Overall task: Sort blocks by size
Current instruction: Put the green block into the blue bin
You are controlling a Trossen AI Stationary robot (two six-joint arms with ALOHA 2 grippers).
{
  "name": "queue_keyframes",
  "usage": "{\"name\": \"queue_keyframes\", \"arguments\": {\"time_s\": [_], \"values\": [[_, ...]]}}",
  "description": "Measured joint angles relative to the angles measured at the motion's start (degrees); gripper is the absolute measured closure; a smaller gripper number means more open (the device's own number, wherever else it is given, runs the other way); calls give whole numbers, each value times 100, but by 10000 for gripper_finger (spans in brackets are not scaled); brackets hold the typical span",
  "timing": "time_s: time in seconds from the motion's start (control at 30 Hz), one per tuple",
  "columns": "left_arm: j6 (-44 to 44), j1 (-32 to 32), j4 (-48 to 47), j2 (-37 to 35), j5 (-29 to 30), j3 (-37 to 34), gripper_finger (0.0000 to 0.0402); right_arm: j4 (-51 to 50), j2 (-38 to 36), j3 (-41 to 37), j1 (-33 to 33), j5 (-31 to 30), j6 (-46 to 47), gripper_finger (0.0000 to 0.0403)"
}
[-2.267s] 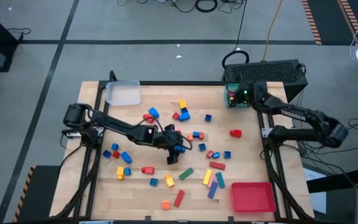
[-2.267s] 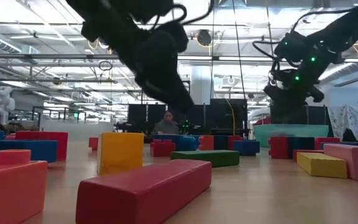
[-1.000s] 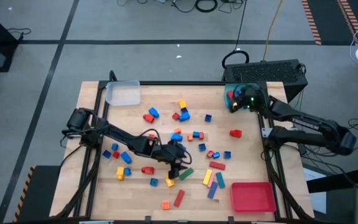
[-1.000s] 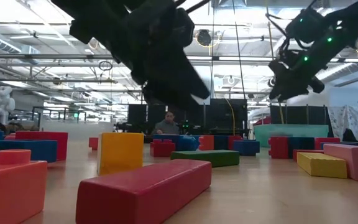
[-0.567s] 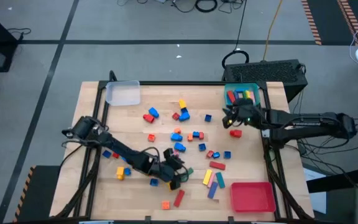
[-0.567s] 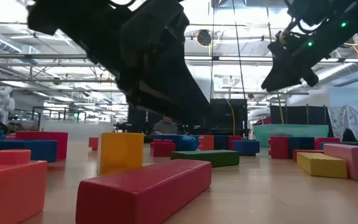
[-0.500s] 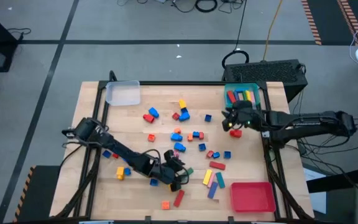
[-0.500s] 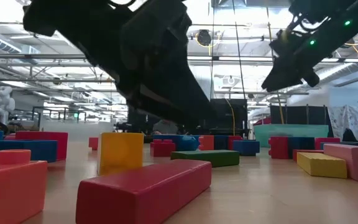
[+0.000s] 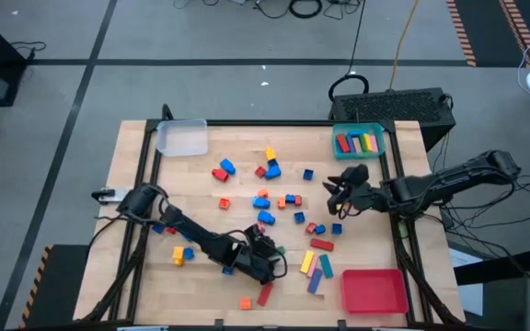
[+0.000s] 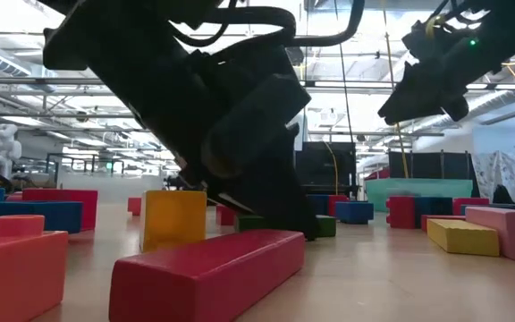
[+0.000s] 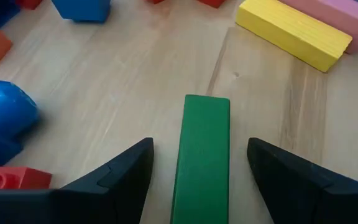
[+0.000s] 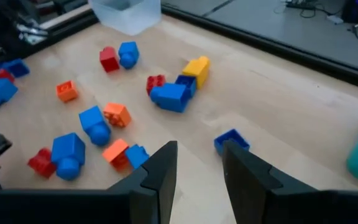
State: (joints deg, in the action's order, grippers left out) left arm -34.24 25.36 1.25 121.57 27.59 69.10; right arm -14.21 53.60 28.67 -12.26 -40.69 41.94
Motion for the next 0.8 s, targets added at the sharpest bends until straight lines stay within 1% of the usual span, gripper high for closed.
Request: {"name": "queue_keyframes", "arguments": {"time_s": [0.1, 0.17, 0.27, 0.33, 0.37, 0.43, 0.53, 0.6, 0.67, 0.8], "values": [[0, 0, -108, 8, -17, 8, 151, 134, 123, 0, -88, -37, -235, 295], [2, -11, -272, -3, -55, 13, 174, 335, 244, 0, -152, -28, -467, 302], [189, -81, -408, -27, -94, 15, 231, 625, 476, 0, -289, 42, -1072, 317], [377, -145, -397, -27, -157, 13, 277, 680, 642, 0, -400, 318, -1709, 326], [504, -187, -397, -30, -237, 11, 293, 672, 729, 0, -442, 495, -1993, 329], [726, -315, -392, -29, -532, 7, 294, 691, 907, 0, -498, 794, -2262, 333], [864, -490, -376, -43, -849, 3, 294, 968, 1146, 0, -522, 1079, -2323, 334], [1065, -629, -364, -130, -1123, -3, 294, 1168, 1294, 0, -526, 1437, -2547, 332], [1221, -771, -331, -222, -1417, -15, 294, 1448, 1425, 0, -539, 1785, -2886, 331], [1529, -1045, -474, -507, -1956, -48, 294, 2150, 1675, 0, -756, 2313, -3958, 333]]}}
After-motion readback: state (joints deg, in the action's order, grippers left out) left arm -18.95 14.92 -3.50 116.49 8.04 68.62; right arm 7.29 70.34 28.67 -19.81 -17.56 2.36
